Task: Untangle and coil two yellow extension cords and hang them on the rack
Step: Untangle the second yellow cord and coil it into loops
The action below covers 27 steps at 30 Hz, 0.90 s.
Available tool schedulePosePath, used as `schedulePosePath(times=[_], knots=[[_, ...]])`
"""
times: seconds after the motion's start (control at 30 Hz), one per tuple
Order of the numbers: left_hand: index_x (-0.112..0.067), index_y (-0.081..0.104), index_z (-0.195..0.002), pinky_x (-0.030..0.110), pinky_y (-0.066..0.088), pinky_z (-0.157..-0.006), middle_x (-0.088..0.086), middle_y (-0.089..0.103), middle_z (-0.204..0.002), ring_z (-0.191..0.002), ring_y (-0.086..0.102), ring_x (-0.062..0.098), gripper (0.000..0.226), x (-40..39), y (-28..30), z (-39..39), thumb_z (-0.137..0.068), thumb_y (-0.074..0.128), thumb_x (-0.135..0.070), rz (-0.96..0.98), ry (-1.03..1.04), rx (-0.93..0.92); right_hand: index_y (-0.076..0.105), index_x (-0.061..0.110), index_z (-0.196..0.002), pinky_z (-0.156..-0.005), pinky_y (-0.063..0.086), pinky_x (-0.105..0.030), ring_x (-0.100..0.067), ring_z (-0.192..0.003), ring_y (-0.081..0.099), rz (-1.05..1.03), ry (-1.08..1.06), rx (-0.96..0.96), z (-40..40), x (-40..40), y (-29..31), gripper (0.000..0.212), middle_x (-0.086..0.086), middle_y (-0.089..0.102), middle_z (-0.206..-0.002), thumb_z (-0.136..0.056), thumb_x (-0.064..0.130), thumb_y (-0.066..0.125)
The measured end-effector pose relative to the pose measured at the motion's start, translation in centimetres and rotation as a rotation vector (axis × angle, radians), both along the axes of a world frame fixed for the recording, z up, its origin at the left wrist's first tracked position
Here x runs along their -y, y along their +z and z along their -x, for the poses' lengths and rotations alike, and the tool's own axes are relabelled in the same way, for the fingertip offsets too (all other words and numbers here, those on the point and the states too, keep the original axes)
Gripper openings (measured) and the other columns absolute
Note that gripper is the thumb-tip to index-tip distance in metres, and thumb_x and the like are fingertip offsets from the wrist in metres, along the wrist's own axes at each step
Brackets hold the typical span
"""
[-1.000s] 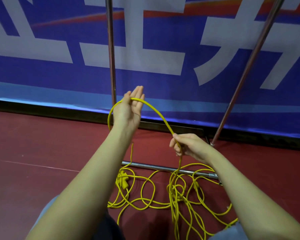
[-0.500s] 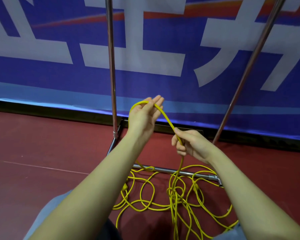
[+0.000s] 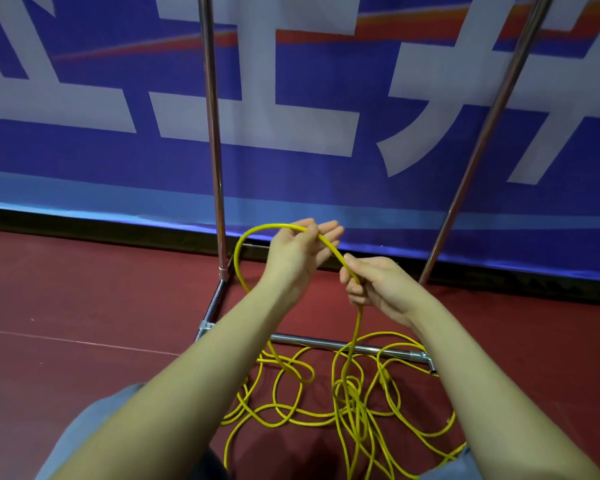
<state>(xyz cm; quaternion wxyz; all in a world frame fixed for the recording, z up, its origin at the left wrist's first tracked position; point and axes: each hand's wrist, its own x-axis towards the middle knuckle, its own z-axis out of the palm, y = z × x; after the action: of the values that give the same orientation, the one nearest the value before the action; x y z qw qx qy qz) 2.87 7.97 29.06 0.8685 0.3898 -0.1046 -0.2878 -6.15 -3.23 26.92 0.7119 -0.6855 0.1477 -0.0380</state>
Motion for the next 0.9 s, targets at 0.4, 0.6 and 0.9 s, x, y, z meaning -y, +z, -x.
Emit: schedulePosePath(times=[0.4,0.6,0.9], knots=[[-0.004,0.042,-0.113,0.039,0.048,-0.088,0.024,0.052,-0.128,-0.123,0.052,0.034,0.016,-2.7,3.3,-4.0,-0.103,0.03,-0.004,0.28,0.167,-0.176,0.06,0.003,-0.083,-0.054,0.04,-0.026,-0.011,-0.044,0.039,0.038,0.136,-0.145,1.6,0.7,-0.7,0.033,-0.003,0.047,-0.056,-0.098,0.027,0.044],[-0.003,0.044,-0.11,0.032,0.055,-0.081,0.015,0.065,-0.105,-0.084,0.07,0.018,0.014,-1.1,1.8,-0.9,-0.096,0.045,-0.001,-0.01,-0.082,-0.011,0.054,0.004,-0.075,-0.042,0.025,-0.017,-0.007,-0.034,0.024,0.027,0.044,-0.015,1.1,-0.4,0.3,0.035,0.0,0.035,-0.045,-0.099,0.025,0.041],[-0.004,0.031,-0.121,0.035,0.056,-0.078,0.018,0.063,-0.107,-0.107,0.062,0.033,0.026,-1.8,2.7,-2.3,-0.098,0.037,0.006,0.151,0.018,-0.002,0.06,0.001,-0.076,-0.048,0.036,-0.025,-0.018,-0.041,0.041,0.045,0.142,0.044,1.0,-0.6,1.0,0.039,-0.004,0.044,-0.046,-0.086,0.037,0.05]])
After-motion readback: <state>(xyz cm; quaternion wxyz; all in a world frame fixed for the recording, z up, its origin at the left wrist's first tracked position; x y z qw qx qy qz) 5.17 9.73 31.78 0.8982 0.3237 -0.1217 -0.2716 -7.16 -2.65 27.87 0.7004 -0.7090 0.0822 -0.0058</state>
